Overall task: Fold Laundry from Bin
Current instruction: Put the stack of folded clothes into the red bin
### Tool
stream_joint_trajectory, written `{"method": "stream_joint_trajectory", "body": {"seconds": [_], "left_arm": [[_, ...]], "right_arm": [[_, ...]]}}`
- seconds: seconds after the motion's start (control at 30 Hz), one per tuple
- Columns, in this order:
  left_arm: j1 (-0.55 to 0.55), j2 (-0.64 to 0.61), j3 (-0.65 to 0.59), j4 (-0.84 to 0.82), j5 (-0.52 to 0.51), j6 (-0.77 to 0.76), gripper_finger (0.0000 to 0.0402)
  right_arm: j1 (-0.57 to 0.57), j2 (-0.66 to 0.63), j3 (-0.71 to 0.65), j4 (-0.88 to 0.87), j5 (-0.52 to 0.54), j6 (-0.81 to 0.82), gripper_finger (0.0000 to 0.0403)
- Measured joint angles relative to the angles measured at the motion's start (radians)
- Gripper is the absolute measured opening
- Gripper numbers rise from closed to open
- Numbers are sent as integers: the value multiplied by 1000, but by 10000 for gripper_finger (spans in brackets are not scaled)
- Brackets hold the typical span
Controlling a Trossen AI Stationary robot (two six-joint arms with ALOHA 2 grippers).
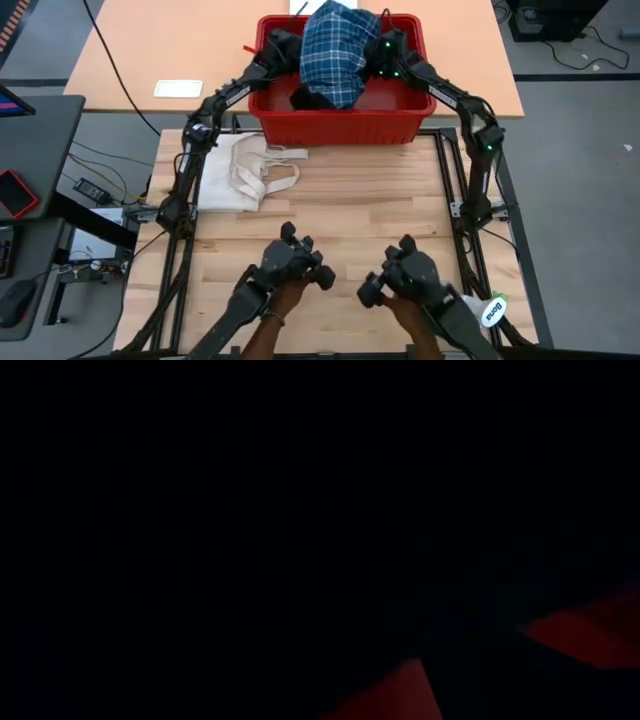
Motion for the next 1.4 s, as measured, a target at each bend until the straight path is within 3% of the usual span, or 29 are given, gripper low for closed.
{"method": "stream_joint_trajectory", "body": {"seconds": [0.27,0.5,0.83,1.03,1.23,1.4], "left_arm": [[14,98,1,-42,-109,22,47],[33,99,2,-241,-287,128,47],[61,89,-1,-425,-316,14,55],[61,41,-5,-436,-326,56,122],[77,-12,-5,-459,-338,89,221],[86,-57,-5,-494,-354,142,261]], "right_arm": [[-20,193,62,4,-28,-31,212],[-16,278,142,-95,-28,-61,212],[-21,287,156,-152,-59,-107,215],[-36,280,156,-218,-69,-111,241],[-44,214,156,-301,56,-105,273],[-43,140,156,-369,147,-107,274]]}}
